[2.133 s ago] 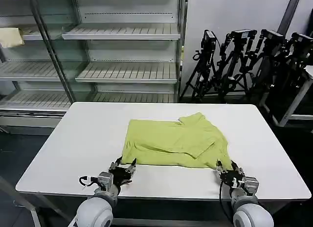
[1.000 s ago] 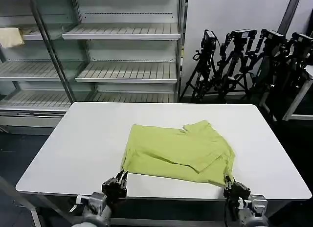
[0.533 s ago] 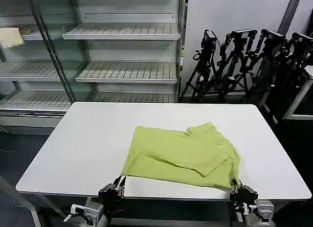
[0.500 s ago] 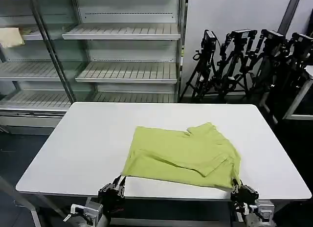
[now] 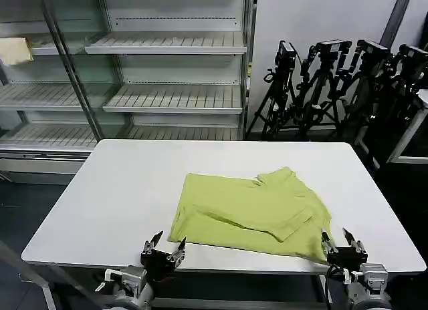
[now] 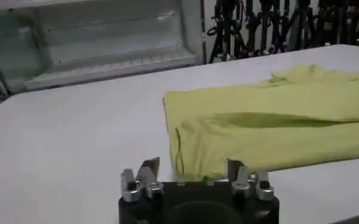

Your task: Fold and organize the clothes.

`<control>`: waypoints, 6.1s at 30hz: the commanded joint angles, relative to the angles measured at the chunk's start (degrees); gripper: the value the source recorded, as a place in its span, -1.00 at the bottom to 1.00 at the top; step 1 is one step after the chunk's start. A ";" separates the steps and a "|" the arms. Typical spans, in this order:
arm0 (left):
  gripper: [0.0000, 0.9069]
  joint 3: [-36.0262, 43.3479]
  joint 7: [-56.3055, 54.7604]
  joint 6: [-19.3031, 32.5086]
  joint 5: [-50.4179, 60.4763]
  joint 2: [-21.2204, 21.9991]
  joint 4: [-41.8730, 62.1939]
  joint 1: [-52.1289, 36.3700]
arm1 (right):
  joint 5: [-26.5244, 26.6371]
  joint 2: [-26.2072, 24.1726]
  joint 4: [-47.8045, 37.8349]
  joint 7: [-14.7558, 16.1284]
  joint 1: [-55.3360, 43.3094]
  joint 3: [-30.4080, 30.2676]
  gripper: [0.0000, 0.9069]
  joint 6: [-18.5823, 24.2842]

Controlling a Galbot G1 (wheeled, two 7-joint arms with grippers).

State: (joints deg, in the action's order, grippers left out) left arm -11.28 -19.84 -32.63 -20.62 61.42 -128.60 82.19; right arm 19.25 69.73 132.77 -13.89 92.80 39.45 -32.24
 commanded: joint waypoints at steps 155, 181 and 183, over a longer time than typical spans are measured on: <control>-0.89 17.85 -11.40 1.47 -28.90 0.67 30.85 -46.14 | 15.82 0.61 -50.88 -4.08 -57.32 -28.56 -1.00 9.55; -0.89 11.56 -8.76 1.01 -24.15 -7.14 13.60 -33.69 | 14.69 -7.47 -22.04 -2.76 -37.74 -17.91 -1.00 11.38; -0.89 11.14 -8.39 0.99 -23.67 -8.14 12.19 -32.22 | 13.37 -7.59 -18.49 -1.84 -32.44 -15.59 -1.00 11.83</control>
State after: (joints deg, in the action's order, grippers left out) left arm 1.99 -29.41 -31.74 -47.10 56.83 -108.19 43.23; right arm 34.25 63.91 102.03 -16.61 47.97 18.36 -21.33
